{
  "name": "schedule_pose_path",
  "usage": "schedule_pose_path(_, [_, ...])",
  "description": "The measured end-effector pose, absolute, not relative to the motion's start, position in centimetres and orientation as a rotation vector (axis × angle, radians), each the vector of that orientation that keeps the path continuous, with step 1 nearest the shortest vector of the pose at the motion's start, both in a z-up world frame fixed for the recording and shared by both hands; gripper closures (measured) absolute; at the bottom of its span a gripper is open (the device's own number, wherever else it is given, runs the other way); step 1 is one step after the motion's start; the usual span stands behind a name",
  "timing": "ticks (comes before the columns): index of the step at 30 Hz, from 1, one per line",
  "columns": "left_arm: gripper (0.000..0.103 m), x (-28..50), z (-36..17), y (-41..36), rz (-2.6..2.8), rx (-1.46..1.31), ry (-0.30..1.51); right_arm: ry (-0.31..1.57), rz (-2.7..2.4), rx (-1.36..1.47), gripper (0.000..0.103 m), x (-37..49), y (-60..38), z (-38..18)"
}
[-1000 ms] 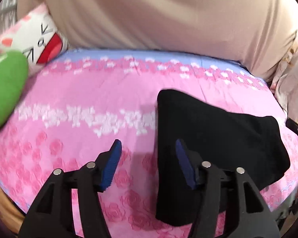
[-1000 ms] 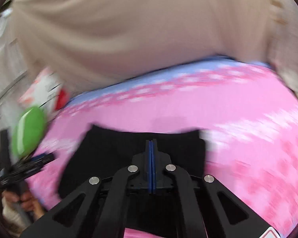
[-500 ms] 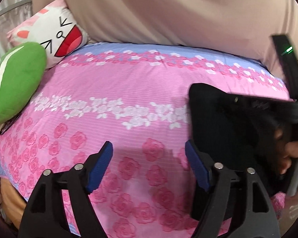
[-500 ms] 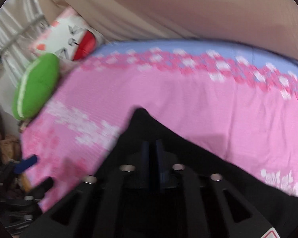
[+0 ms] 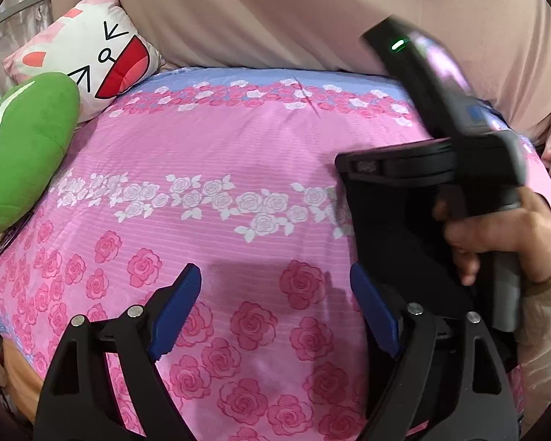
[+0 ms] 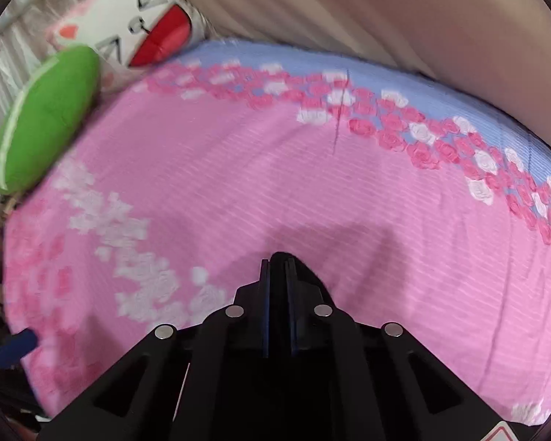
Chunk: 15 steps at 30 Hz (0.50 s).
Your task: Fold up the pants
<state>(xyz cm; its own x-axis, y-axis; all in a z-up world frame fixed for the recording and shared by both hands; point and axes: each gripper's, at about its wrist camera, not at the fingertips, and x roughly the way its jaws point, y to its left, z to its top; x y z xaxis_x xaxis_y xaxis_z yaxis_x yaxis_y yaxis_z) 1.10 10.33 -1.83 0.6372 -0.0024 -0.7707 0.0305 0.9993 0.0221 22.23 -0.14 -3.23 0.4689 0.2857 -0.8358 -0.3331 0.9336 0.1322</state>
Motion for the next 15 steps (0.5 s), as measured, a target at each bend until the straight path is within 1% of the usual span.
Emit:
schedule_pose_path(2, [0.022, 1.3, -2.1, 10.3, -0.013, 0.036, 0.891, 1.022, 0.383, -0.034, 0.087, 22.6, -0.2, -2.9])
schedule_pose_path(4, [0.022, 1.4, -2.2, 10.1, -0.015, 0.035, 0.899, 0.988, 0.377, -0.031, 0.086, 21.5, -0.7, -1.8])
schedule_pose_path(7, [0.021, 1.2, -2.2, 9.7, -0.022, 0.034, 0.908, 0.890, 0.358, 0.018, 0.083, 18.3, -3.4, 1.0])
schedule_pose_path(8, [0.019, 1.0, -2.1, 9.5, -0.027, 0.032, 0.907, 0.852, 0.345, 0.063, 0.082, 16.5, -5.4, 2.3])
schedule_pose_path(10, [0.019, 0.7, -1.9, 9.0, -0.038, 0.034, 0.907, 0.794, 0.296, 0.127, 0.068, 13.3, -9.4, 4.0])
schedule_pose_path(13, [0.019, 0.2, -1.5, 8.1, -0.057, 0.048, 0.896, 0.759, 0.185, 0.194, 0.065, 7.4, -16.6, 5.0])
schedule_pose_path(15, [0.017, -0.2, -1.2, 7.5, -0.076, 0.042, 0.890, 0.770, 0.084, 0.239, 0.065, 3.1, -21.4, 4.6])
